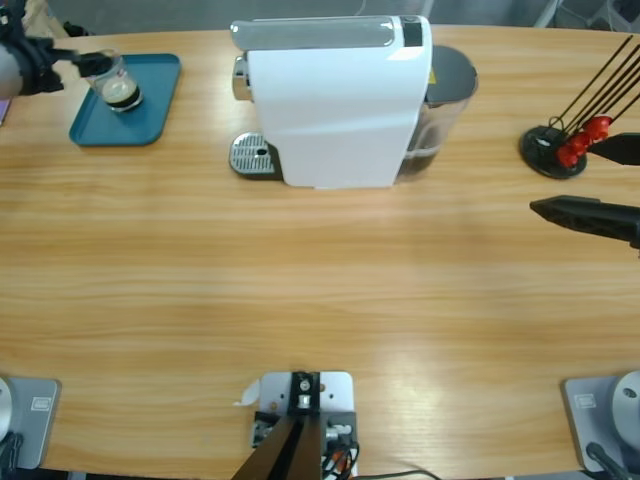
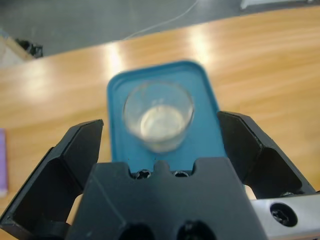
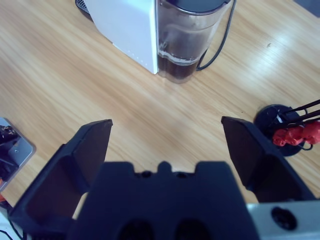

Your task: Pour coffee

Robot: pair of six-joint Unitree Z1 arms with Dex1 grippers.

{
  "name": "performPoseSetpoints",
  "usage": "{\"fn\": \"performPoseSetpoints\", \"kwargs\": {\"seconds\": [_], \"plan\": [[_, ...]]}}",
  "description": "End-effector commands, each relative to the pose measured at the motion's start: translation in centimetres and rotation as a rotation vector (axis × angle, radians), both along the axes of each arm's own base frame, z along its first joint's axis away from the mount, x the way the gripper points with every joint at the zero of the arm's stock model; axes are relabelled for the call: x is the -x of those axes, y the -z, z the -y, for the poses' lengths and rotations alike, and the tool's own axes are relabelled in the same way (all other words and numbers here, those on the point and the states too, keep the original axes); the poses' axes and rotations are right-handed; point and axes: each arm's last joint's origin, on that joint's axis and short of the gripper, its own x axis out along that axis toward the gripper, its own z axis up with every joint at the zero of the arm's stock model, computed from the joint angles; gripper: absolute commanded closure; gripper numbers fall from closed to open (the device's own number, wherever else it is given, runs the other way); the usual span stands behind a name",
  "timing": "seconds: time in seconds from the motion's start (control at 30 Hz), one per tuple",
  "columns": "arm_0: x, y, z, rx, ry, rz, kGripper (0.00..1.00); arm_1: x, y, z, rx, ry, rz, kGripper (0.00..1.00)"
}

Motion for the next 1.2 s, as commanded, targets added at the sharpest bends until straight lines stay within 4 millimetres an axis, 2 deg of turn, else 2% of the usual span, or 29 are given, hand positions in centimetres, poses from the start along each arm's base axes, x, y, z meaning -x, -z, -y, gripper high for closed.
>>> {"fn": "performPoseSetpoints", "kwargs": {"seconds": [0.03,0.17,0.3,0.4,0.5,0.57,0.63,0.83,1.2], "plan": [[7.9,-4.6,-0.6,-0.006,-0.053,-0.184,0.004,0.8,0.6,0.6,0.015,0.007,0.019,0.0],[13.1,-7.5,-0.5,0.043,0.032,-0.176,0.011,0.7,0.3,0.6,0.02,0.014,0.012,0.0],[18.3,-9.6,-0.1,0.118,0.171,-0.141,0.018,0.1,-0.6,0.4,0.066,0.043,0.0,0.0],[21.3,-10.5,0.4,0.248,0.365,-0.078,0.006,-0.3,-0.8,0.2,0.101,0.059,-0.011,0.0],[23.7,-9.7,0.5,0.284,0.454,-0.074,0.009,0.0,-0.7,0.5,0.102,0.058,-0.007,0.0],[25.9,-8.5,0.1,0.292,0.471,-0.087,0.012,0.4,-0.5,0.8,0.1,0.057,-0.002,0.0],[28.0,-8.2,-0.1,0.323,0.515,-0.065,0.034,0.6,-0.5,1.0,0.097,0.06,0.003,0.0],[28.3,-8.5,-0.1,0.341,0.524,-0.101,0.052,0.3,-0.4,0.8,0.118,0.072,-0.004,0.0],[28.9,-8.2,-0.2,0.326,0.54,-0.065,0.069,0.0,0.1,0.8,0.116,0.099,0.022,0.0]]}}
